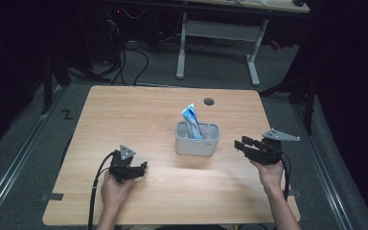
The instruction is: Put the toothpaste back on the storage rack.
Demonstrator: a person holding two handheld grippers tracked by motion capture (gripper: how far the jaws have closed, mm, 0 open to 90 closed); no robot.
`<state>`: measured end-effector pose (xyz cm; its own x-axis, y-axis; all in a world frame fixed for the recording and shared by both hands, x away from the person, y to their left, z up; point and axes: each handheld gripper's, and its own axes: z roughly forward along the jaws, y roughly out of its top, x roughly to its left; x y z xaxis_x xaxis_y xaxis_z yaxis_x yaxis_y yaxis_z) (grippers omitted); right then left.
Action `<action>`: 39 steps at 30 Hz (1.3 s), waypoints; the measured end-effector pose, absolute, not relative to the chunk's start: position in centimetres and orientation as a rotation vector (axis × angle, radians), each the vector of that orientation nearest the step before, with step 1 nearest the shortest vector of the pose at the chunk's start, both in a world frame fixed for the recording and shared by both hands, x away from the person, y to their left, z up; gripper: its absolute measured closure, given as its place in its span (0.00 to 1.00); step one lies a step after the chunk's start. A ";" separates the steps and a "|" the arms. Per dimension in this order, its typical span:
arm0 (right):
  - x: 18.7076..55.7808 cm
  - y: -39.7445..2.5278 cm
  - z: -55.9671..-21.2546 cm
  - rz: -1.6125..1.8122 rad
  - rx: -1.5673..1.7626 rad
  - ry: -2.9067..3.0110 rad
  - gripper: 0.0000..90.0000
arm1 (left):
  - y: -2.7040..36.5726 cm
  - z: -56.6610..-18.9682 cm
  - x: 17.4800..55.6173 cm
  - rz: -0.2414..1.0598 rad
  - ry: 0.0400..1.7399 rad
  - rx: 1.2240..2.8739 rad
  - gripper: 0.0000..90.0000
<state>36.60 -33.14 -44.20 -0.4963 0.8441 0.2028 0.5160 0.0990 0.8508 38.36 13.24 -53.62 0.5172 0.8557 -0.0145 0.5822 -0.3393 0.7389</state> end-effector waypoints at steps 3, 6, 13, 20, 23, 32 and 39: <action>36.5 -33.2 -44.4 1.353 1.341 2.049 0.59 | 13.2 -53.6 38.4 0.498 1.168 2.055 0.27; 36.3 -33.3 -44.6 1.357 1.349 2.043 0.59 | 13.2 -53.6 38.4 0.498 1.168 2.055 0.27; 36.0 -33.6 -45.1 1.355 1.365 2.037 0.59 | 13.2 -53.6 38.4 0.498 1.168 2.055 0.27; 35.7 -33.9 -45.7 1.351 1.386 2.030 0.59 | 13.2 -53.6 38.4 0.498 1.168 2.055 0.27; 35.6 -34.0 -46.0 1.348 1.390 2.029 0.59 | 13.2 -53.6 38.4 0.498 1.168 2.055 0.27; 35.5 -34.1 -46.7 1.307 1.407 2.018 0.59 | 13.2 -53.6 38.4 0.498 1.168 2.055 0.27; 35.5 -34.2 -47.5 1.282 1.430 2.018 0.58 | 13.2 -53.6 38.4 0.498 1.168 2.055 0.27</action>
